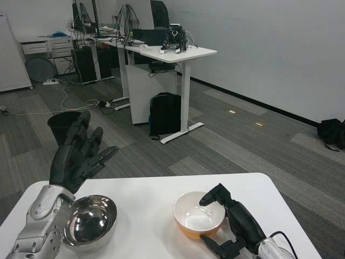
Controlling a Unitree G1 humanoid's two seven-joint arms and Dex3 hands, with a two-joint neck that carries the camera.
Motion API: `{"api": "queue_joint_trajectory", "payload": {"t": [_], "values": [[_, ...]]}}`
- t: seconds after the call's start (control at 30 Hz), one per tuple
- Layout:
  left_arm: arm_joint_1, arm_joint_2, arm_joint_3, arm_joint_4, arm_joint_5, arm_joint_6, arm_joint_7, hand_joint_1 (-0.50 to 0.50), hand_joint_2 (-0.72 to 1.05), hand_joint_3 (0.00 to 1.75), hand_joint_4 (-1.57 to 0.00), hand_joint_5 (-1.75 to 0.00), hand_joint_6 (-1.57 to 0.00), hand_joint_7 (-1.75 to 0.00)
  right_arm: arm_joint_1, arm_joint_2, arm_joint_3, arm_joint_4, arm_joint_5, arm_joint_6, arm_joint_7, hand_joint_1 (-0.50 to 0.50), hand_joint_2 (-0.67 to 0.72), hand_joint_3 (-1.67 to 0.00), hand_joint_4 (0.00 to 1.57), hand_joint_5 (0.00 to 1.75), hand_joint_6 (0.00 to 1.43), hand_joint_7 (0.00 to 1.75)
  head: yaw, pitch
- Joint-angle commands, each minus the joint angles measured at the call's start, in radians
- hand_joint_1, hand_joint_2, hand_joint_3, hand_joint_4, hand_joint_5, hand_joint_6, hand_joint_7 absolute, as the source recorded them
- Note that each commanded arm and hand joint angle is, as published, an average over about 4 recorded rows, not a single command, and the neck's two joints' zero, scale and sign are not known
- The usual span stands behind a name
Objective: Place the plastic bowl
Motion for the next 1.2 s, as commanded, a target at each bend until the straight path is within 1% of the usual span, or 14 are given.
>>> {"api": "queue_joint_trajectory", "payload": {"t": [0.03, 0.07, 0.1, 0.13, 0.2, 0.23, 0.27, 0.33, 0.47, 0.57, 0.77, 0.9, 1.03, 1.2], "values": [[-0.006, 0.005, 0.003, 0.002, -0.008, -0.01, -0.001, -0.3, 0.78, 0.02, -0.3, 0.0, -0.05, 0.0, 0.013, -0.005, -0.015, 0.006, 0.019, -0.019, 0.025, -0.43, -0.24, -0.87, 0.83, 1.58, 0.14, 1.66, -0.004, 0.0], [-0.006, 0.005, 0.003, 0.002, -0.009, -0.011, -0.001, -0.3, 0.78, 0.02, -0.3, 0.0, -0.05, 0.0, 0.013, -0.005, -0.015, 0.007, 0.022, -0.02, 0.034, -0.44, -0.21, -0.69, 0.79, 1.53, 0.09, 1.64, -0.012, 0.001], [-0.006, 0.005, 0.004, 0.002, -0.01, -0.011, -0.001, -0.3, 0.78, 0.02, -0.3, 0.0, -0.05, 0.0, 0.013, -0.006, -0.017, 0.007, 0.026, -0.022, 0.051, -0.45, -0.11, -0.52, 0.71, 1.41, 0.05, 1.62, -0.016, 0.001], [-0.006, 0.005, 0.005, 0.002, -0.01, -0.011, -0.001, -0.31, 0.78, 0.0, -0.3, 0.0, -0.05, 0.0, 0.013, -0.007, -0.018, 0.008, 0.029, -0.024, 0.069, -0.46, -0.02, -0.38, 0.6, 1.21, 0.03, 1.59, -0.019, -0.002], [-0.006, 0.005, 0.005, 0.002, -0.01, -0.011, -0.002, -0.32, 0.78, 0.0, -0.3, 0.0, -0.05, 0.0, 0.012, -0.007, -0.024, 0.008, 0.033, -0.03, 0.094, -0.46, 0.2, -0.22, 0.29, 0.58, 0.0, 1.45, -0.018, -0.008], [-0.006, 0.005, 0.005, 0.002, -0.01, -0.011, -0.002, -0.32, 0.78, 0.0, -0.3, 0.0, -0.05, 0.0, 0.012, -0.006, -0.027, 0.008, 0.034, -0.035, 0.101, -0.45, 0.27, -0.16, 0.15, 0.29, 0.0, 1.31, -0.016, -0.009], [-0.006, 0.005, 0.005, 0.003, -0.01, -0.011, -0.002, -0.32, 0.78, 0.0, -0.3, 0.0, -0.05, 0.0, 0.012, -0.006, -0.031, 0.006, 0.034, -0.04, 0.102, -0.44, 0.31, -0.12, 0.06, 0.1, 0.0, 1.19, -0.016, -0.009], [-0.006, 0.005, 0.005, 0.005, -0.01, -0.011, -0.002, -0.31, 0.78, 0.0, -0.3, 0.0, -0.05, 0.0, 0.014, -0.006, -0.041, 0.001, 0.037, -0.048, 0.107, -0.42, 0.38, -0.08, 0.0, 0.0, 0.0, 0.94, -0.015, -0.01], [-0.006, 0.005, 0.005, 0.007, -0.01, -0.011, -0.002, -0.32, 0.78, 0.0, -0.3, 0.0, -0.05, 0.0, 0.028, -0.004, -0.074, -0.021, 0.045, -0.05, 0.113, -0.42, 0.53, 0.0, 0.0, 0.0, 0.0, 0.28, -0.016, -0.011], [-0.006, 0.005, 0.005, 0.01, -0.01, -0.011, -0.002, -0.31, 0.78, 0.02, -0.3, 0.0, -0.07, 0.0, 0.039, 0.0, -0.103, -0.045, 0.045, -0.049, 0.113, -0.42, 0.61, 0.0, 0.0, 0.0, 0.0, 0.02, -0.019, -0.012], [-0.014, 0.005, 0.003, 0.015, -0.01, -0.011, 0.0, -0.32, 0.78, 0.0, -0.3, 0.0, -0.05, 0.0, 0.049, 0.018, -0.191, -0.091, 0.043, -0.063, 0.094, -0.42, 0.66, 0.0, 0.0, 0.0, 0.0, 0.0, -0.031, -0.022], [-0.02, 0.005, 0.002, 0.021, -0.011, -0.011, -0.002, -0.32, 0.78, 0.0, -0.3, 0.0, -0.08, 0.0, 0.049, 0.028, -0.313, -0.098, 0.055, -0.077, 0.092, -0.42, 0.66, 0.0, 0.0, 0.0, 0.0, 0.0, -0.042, -0.02], [-0.025, 0.007, 0.002, 0.027, -0.01, -0.011, -0.002, -0.32, 0.78, 0.0, -0.3, 0.0, -0.08, 0.0, 0.048, 0.024, -0.422, -0.151, 0.057, -0.07, 0.09, -0.42, 0.66, 0.0, 0.0, 0.0, 0.0, 0.0, -0.047, -0.006], [-0.028, 0.007, 0.002, 0.035, -0.011, -0.011, -0.002, -0.32, 0.78, 0.0, -0.3, 0.0, -0.07, 0.0, 0.048, 0.01, -0.49, -0.268, 0.056, -0.027, 0.078, -0.42, 0.6, 0.0, 0.0, 0.0, 0.0, 0.0, -0.047, 0.001]]}}
